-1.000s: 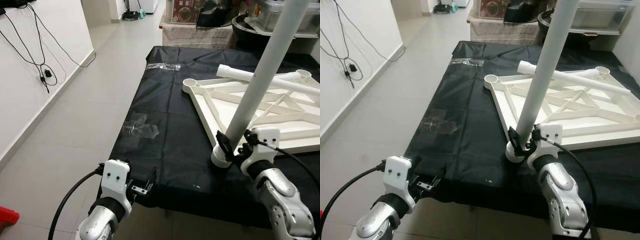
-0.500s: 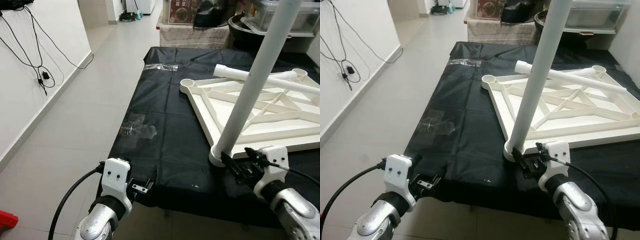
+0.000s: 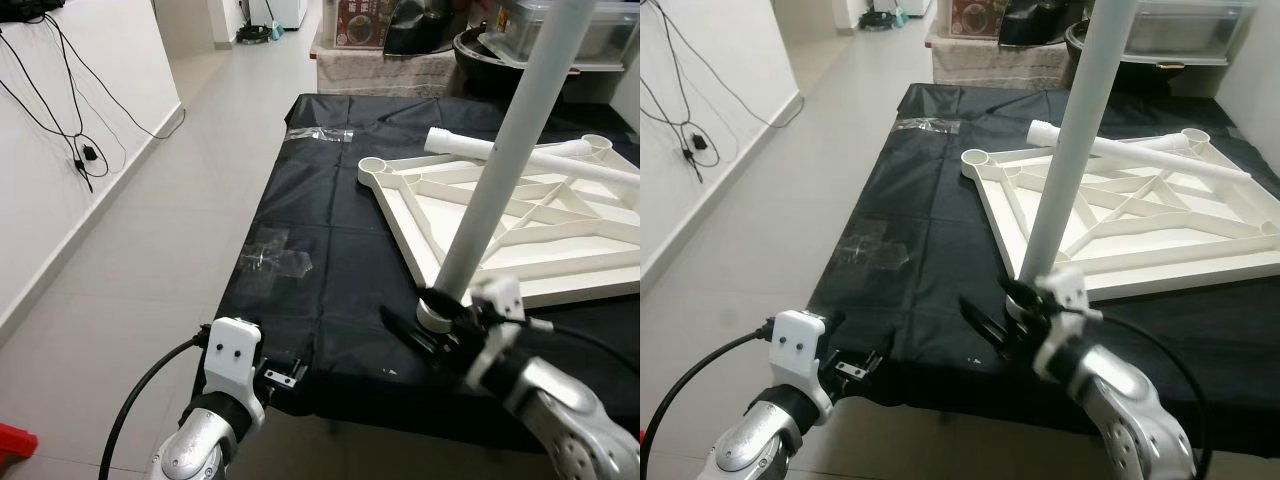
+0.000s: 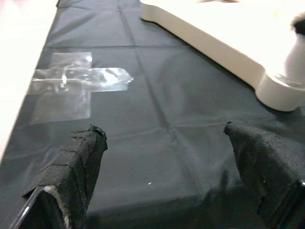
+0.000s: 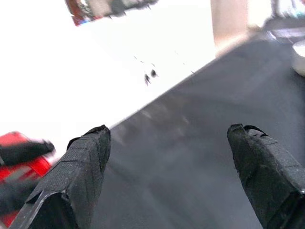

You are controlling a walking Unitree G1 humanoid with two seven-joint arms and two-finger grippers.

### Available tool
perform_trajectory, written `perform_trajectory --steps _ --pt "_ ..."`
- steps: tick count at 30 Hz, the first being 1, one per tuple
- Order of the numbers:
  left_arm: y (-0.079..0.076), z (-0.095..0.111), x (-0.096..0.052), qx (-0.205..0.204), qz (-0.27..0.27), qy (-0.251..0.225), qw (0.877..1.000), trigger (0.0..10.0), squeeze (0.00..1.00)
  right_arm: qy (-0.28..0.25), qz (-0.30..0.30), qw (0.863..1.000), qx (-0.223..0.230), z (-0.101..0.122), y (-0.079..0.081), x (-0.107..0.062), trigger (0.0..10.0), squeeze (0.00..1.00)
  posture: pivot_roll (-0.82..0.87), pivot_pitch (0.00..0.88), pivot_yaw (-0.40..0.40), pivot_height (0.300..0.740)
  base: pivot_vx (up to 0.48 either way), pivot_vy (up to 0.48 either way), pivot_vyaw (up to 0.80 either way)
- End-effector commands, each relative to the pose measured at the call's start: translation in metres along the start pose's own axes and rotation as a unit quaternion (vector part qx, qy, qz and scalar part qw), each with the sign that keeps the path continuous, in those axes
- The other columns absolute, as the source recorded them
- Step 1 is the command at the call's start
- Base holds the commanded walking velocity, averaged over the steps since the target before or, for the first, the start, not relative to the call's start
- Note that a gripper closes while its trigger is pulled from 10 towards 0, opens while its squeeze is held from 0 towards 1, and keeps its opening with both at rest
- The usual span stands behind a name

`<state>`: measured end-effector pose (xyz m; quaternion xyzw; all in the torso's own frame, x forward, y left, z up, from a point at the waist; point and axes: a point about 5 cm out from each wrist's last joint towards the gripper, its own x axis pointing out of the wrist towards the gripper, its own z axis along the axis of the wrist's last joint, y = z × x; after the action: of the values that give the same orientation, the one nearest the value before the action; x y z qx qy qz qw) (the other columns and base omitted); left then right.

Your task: Building children table

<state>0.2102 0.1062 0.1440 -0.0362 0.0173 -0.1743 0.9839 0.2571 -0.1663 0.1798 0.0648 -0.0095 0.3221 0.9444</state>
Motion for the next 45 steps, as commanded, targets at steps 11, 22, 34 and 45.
perform_trajectory --steps 11,22,34,45 --pt "0.000 -0.002 -0.002 -0.005 0.003 0.002 1.000 10.0 0.00 -0.080 -0.106 0.991 0.009 0.021 0.027 0.069 10.0 0.00 0.17 0.127 -0.017 0.740 0.000 0.000 0.00" --pt "-0.001 -0.002 -0.002 -0.006 0.001 0.002 1.000 10.0 0.00 -0.060 -0.319 0.943 -0.080 0.016 0.006 0.074 10.0 0.00 0.18 0.125 -0.022 0.740 0.000 0.000 0.00" --pt "-0.002 -0.003 -0.001 -0.009 0.001 0.002 1.000 10.0 0.00 -0.028 -0.519 0.845 -0.125 0.010 -0.026 0.057 10.0 0.00 0.17 0.121 -0.022 0.740 0.000 0.000 0.00" --pt "-0.002 -0.003 -0.001 -0.009 0.000 0.004 1.000 10.0 0.00 0.015 -0.637 0.754 -0.163 0.002 -0.052 0.020 10.0 0.00 0.17 0.113 -0.019 0.740 0.000 0.000 0.00"
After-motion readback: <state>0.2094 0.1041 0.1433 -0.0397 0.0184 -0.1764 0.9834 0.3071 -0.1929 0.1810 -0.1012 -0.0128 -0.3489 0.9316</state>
